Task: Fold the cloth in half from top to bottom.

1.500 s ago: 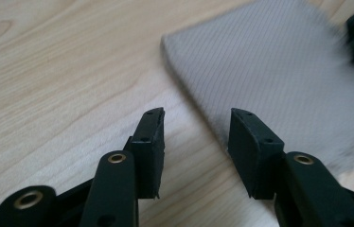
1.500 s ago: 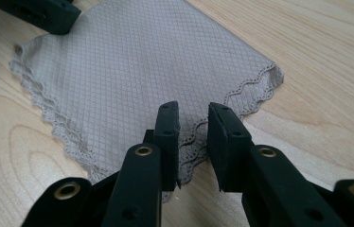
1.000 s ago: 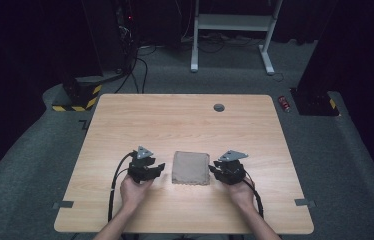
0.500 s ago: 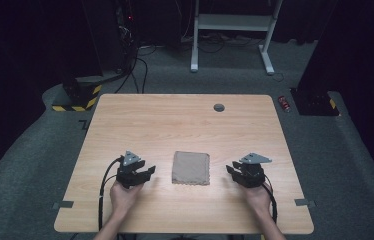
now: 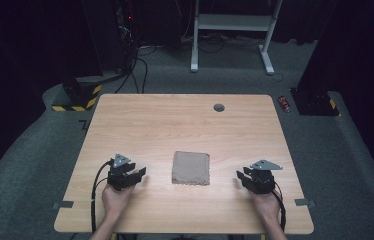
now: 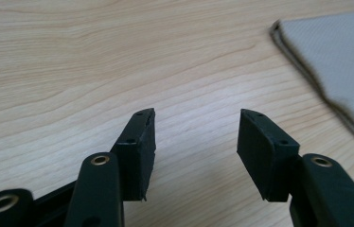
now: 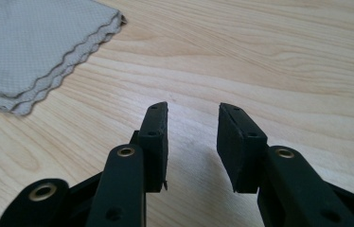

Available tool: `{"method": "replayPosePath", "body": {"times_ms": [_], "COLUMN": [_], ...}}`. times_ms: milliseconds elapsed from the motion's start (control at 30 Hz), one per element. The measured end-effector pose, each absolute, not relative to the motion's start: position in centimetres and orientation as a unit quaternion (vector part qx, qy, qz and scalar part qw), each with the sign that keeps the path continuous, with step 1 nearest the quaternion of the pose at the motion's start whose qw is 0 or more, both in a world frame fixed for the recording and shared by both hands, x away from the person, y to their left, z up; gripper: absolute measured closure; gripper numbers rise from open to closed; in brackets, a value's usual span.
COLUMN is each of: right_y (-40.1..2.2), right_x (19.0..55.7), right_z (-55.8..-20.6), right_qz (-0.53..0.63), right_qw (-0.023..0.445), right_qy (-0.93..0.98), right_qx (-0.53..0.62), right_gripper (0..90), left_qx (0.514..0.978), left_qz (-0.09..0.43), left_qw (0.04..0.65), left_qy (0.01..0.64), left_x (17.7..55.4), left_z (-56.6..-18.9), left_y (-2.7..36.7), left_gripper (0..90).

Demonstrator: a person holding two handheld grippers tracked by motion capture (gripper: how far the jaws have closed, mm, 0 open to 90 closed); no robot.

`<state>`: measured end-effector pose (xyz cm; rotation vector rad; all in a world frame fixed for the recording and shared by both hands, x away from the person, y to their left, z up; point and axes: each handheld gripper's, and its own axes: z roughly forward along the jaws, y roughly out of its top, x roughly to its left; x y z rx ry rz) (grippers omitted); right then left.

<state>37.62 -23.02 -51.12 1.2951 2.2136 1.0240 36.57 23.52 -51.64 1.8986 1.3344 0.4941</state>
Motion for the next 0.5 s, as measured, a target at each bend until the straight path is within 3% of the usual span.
{"method": "replayPosePath", "body": {"times_ms": [500], "right_y": [-23.32], "right_x": [37.51], "right_z": [-52.07], "right_qz": [0.344], "right_qw": [0.204], "right_qy": [0.792], "right_qx": [0.462], "right_gripper": [61.6], "left_qx": [0.734], "left_qz": [0.213], "left_qw": [0.363], "left_qy": [0.534], "left_x": [36.27], "left_z": [-52.58], "left_y": [24.52], "left_gripper": [46.5]}}
